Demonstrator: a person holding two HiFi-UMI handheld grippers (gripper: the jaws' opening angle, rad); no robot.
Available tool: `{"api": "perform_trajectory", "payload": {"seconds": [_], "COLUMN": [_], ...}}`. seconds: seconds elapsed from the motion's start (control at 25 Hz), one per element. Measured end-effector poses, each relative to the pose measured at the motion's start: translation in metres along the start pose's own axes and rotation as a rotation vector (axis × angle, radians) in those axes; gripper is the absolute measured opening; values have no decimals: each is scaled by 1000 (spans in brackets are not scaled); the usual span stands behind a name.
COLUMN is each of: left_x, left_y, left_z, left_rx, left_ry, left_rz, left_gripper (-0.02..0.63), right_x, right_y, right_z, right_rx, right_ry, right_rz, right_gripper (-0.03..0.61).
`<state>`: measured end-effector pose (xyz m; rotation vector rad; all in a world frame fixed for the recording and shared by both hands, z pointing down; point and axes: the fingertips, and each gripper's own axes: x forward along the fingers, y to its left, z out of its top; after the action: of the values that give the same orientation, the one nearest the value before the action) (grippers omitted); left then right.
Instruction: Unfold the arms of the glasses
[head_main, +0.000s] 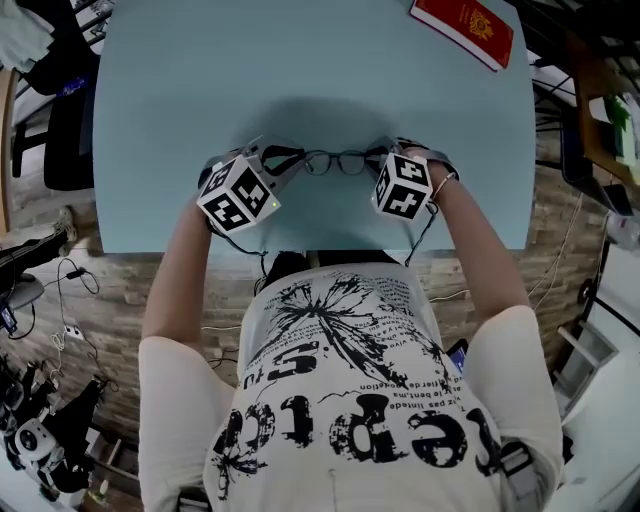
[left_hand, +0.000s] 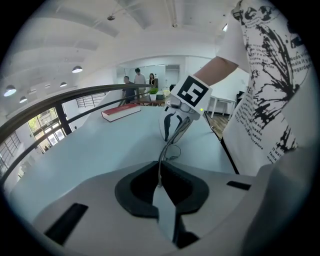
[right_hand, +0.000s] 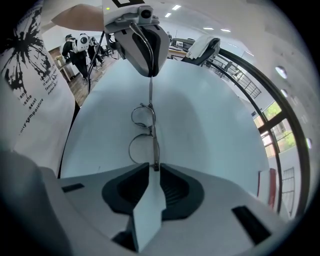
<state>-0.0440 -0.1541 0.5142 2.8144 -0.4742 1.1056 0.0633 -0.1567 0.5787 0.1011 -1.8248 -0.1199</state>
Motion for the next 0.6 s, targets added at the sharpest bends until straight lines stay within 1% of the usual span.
{"api": "perform_trajectory", "payload": {"seconds": [0.08,0.2,0.36,0.48,0.6], "left_x": [0,-1,2,3,3], "left_y": [-1,-4,-4,-4,-4], "left_z": [1,0,0,3,4], "left_rx": [13,26,31,29,30], "left_ry": [2,5,4,2,3], "left_rz": [1,-1,3,6,8], "left_gripper": [29,31,29,29,31], "right_x": [-4,-13,-11,0,10], "right_y": [2,1,3,8,11], "right_z": [9,32,64,79,87], "right_rx": [-20,-60,-135,-186,-214], "right_ry": [-16,-54,-73,-50,-25], "right_rz": [-9,-39,-21,9,32], "right_gripper": [114,132,130,115,107]}}
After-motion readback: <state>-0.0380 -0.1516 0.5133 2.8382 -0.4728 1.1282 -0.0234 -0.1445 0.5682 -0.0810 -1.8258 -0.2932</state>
